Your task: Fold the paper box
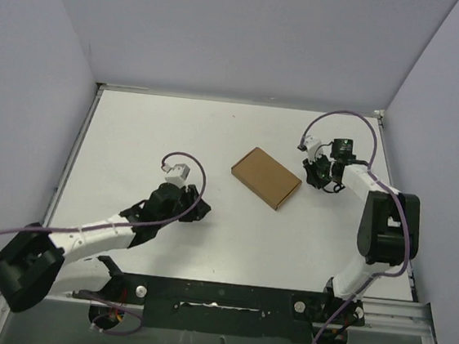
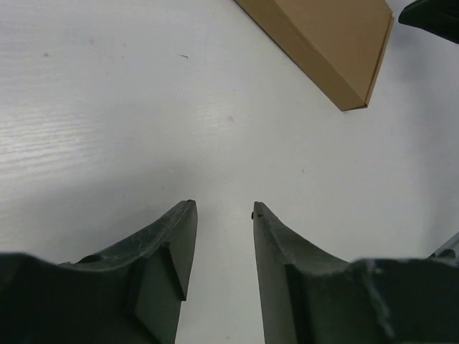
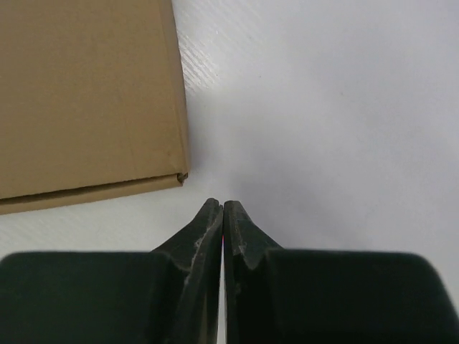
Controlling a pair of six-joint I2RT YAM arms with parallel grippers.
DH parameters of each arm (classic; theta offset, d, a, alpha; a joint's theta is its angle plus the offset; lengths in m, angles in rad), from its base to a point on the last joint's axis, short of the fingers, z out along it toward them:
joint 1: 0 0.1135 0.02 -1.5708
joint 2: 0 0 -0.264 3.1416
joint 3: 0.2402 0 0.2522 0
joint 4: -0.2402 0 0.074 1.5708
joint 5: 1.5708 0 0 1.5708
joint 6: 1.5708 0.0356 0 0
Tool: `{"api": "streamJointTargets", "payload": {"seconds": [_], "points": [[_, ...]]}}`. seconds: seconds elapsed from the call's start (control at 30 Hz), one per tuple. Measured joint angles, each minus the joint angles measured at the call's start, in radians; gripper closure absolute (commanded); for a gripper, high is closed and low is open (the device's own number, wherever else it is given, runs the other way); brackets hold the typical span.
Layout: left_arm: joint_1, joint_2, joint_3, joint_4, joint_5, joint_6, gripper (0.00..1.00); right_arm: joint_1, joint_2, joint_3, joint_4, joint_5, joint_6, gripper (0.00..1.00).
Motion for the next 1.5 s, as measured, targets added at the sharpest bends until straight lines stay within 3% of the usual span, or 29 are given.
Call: {"api": "streamJointTargets", "payload": {"seconds": [0.2, 0.6, 0.77, 1.03, 1.5], "points": [[0.051, 0.362, 0.209, 0.086, 0.072, 0.004, 0.69, 0.010, 0.147, 0.070, -0.048, -0.032, -0.047, 0.99], [0.189, 0.838, 0.641, 0.052, 0.232, 0.029, 0.67, 0.098, 0.148, 0.074, -0.201, -0.222, -0.281, 0.97], [0.227, 0.920, 0.747, -0.016, 0.280, 0.055, 0.66, 0.208, 0.138, 0.046, -0.258, -0.267, -0.338, 0.97], [0.243, 0.926, 0.792, -0.079, 0.343, 0.108, 0.60, 0.340, 0.126, 0.039, -0.288, -0.293, -0.329, 0.94], [0.224, 1.107, 1.090, -0.217, 0.661, 0.225, 0.59, 0.571, 0.126, 0.051, -0.217, -0.226, -0.221, 0.85]]}}
